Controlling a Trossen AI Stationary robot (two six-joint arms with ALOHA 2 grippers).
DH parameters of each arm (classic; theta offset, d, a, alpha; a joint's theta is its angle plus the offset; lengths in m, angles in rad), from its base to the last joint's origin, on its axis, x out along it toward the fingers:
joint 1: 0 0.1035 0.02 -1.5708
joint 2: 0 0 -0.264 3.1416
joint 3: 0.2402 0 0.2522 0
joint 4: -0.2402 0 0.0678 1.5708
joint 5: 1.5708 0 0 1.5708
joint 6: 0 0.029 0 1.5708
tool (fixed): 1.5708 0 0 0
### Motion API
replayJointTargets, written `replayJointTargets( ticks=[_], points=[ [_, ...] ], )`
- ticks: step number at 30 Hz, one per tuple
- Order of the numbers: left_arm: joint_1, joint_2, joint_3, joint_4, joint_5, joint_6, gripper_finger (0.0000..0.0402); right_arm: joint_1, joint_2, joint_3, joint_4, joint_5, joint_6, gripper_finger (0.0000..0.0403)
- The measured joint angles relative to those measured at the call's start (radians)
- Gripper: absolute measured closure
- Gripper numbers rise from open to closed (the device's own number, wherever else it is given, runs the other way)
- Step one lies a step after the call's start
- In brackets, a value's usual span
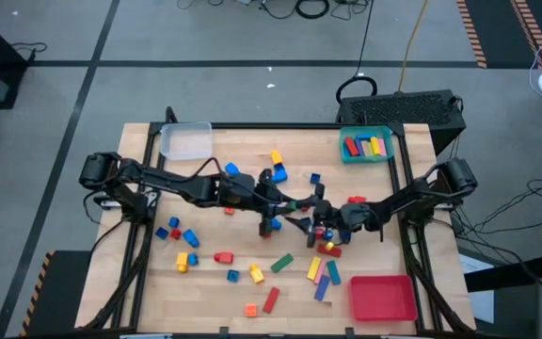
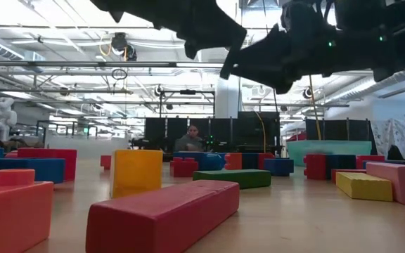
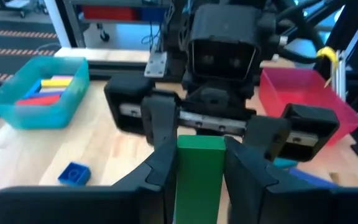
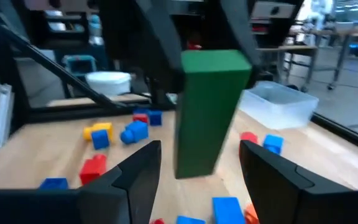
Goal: Sort blocks by size
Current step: Put the green block into the blue bin
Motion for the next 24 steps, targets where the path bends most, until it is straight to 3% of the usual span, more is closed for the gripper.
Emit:
replayJointTargets(
  ticks=[7,16,20,24],
  points=[
    [0.0,0.0,0.0,0.015,0.014,0.0,0.0298,0.0,0.0,0.004,0.035,-0.007,-0.021,0.021],
    [0.0,0.0,-0.001,0.018,0.03,0.008,0.0298,0.0,0.0,0.023,0.036,-0.008,-0.033,0.0321],
    [0.0,0.0,-0.001,0.005,0.037,0.008,0.0296,0.0,0.0,0.023,0.022,-0.007,-0.032,0.0322],
    [0.0,0.0,-0.001,-0.008,0.029,-0.001,0.0233,0.0,-0.001,0.023,0.01,0.028,-0.038,0.0322]
  ],
)
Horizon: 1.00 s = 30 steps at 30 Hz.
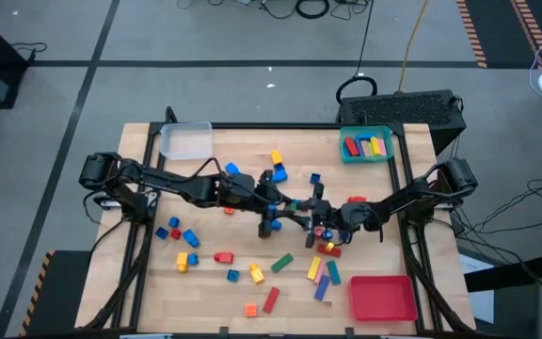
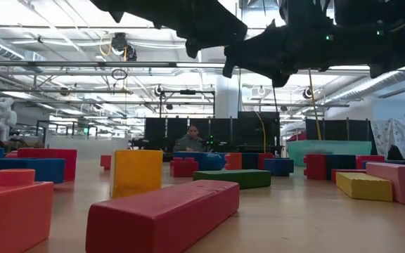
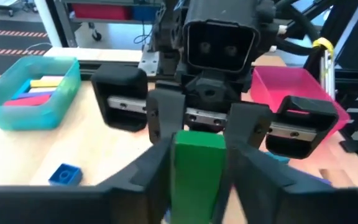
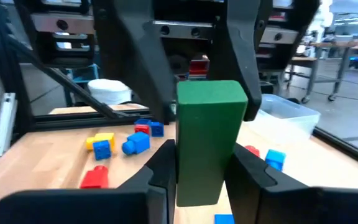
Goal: Sort blocks by size
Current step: Put the green block into the blue bin
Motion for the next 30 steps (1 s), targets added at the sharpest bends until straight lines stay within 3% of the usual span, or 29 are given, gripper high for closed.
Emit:
replayJointTargets(
  ticks=[6,14,23,30],
  points=[
    [0.01,-0.026,0.0,-0.073,-0.016,0.009,0.0153,-0.037,-0.061,0.0,-0.176,0.058,0.046,0.0322],
    [0.018,-0.064,0.0,-0.253,-0.017,0.001,0.0141,-0.194,-0.265,0.001,-0.568,0.059,0.183,0.0322],
    [-0.009,-0.064,-0.038,-0.308,-0.102,-0.026,0.014,-0.524,-0.526,0.0,-1.134,0.057,0.285,0.0322],
    [-0.023,-0.002,-0.046,-0.293,-0.102,-0.106,0.014,-0.809,-0.566,0.0,-1.281,-0.057,0.268,0.0322]
  ],
)
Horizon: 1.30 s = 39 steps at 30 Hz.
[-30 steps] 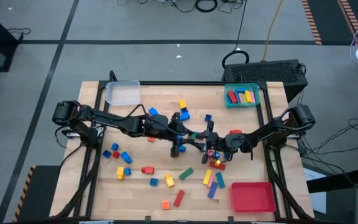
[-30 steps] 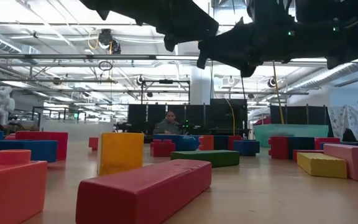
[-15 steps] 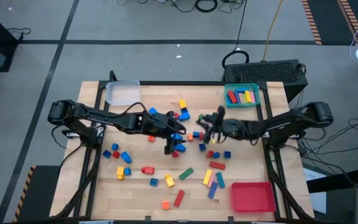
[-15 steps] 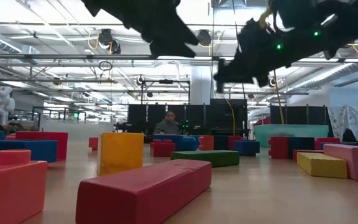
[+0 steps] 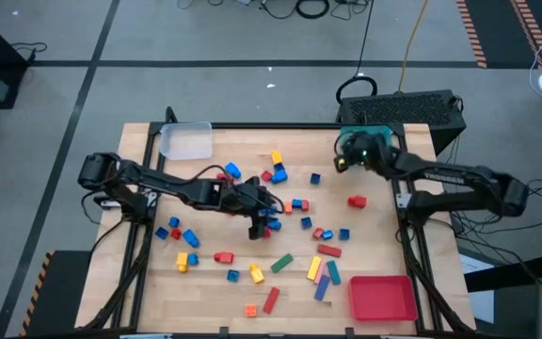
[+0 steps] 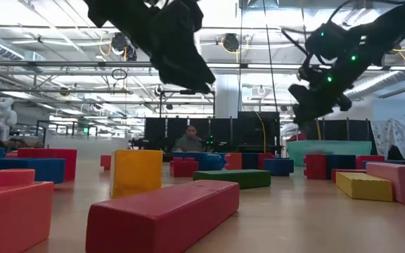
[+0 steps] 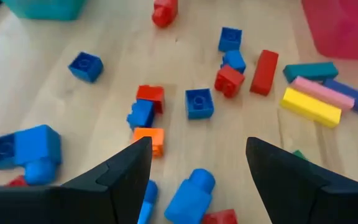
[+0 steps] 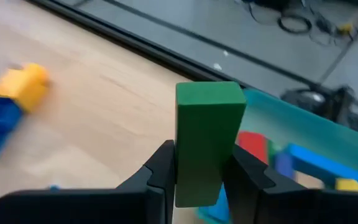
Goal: Sort blocks by size
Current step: Put the green block into the blue bin
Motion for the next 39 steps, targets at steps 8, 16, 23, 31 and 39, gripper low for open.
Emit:
replayJointTargets(
  ticks=[8,16,23,31,39],
  points=[
    [-0.027,0.128,0.002,0.04,0.0,-0.024,0.014,-0.185,0.004,0.0,-0.047,-0.03,-0.038,0.0322],
    [-0.041,0.202,0.002,0.106,0.059,-0.026,0.0139,-0.304,0.004,0.0,-0.148,-0.035,-0.075,0.0322],
    [-0.055,0.219,0.002,0.135,0.084,-0.045,0.0139,-0.311,0.004,0.0,-0.149,-0.077,-0.06,0.0286],
    [-0.065,0.219,0.002,0.131,0.094,-0.129,0.0139,-0.311,0.004,0.0,-0.14,-0.079,0.002,0.0186],
    [-0.106,0.219,0.002,0.133,0.091,-0.122,0.0139,-0.255,-0.093,0.0,-0.123,-0.112,0.001,0.0195]
  ],
)
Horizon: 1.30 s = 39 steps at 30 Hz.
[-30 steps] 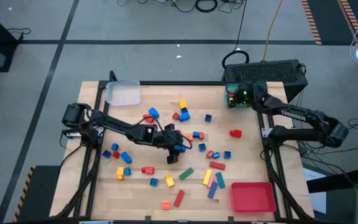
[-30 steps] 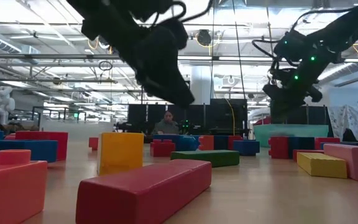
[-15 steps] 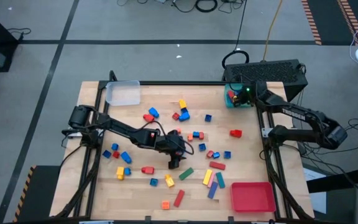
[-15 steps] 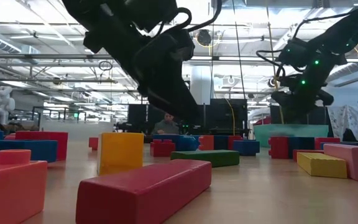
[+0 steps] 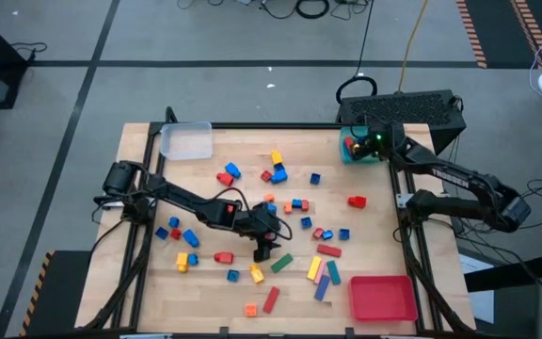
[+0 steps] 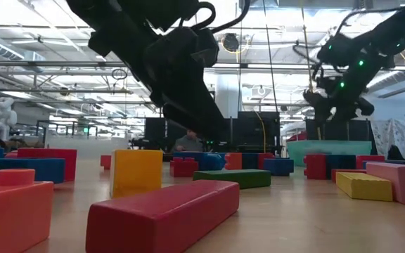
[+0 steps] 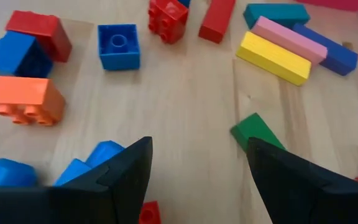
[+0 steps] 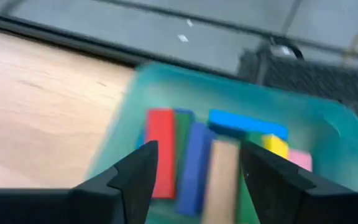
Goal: Sort blocks by size
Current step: Put the green block into the blue bin
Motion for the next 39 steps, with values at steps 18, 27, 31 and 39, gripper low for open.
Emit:
replayJointTargets(
  ticks=[18,27,31,39],
  points=[
    [-0.198,0.065,0.018,0.104,-0.362,-0.217,0.0139,0.548,-0.131,0.0,-0.033,0.162,0.175,0.0285],
    [-0.253,0.172,0.097,0.103,-0.431,-0.268,0.0139,0.834,-0.108,0.0,-0.022,0.298,0.336,0.0292],
    [-0.254,0.224,0.134,0.073,-0.446,-0.273,0.0139,0.941,-0.092,0.0,-0.015,0.399,0.389,0.0292],
    [-0.255,0.29,0.195,-0.053,-0.471,-0.322,0.014,1.043,-0.045,0.0,-0.002,0.432,0.426,0.0292]
  ],
)
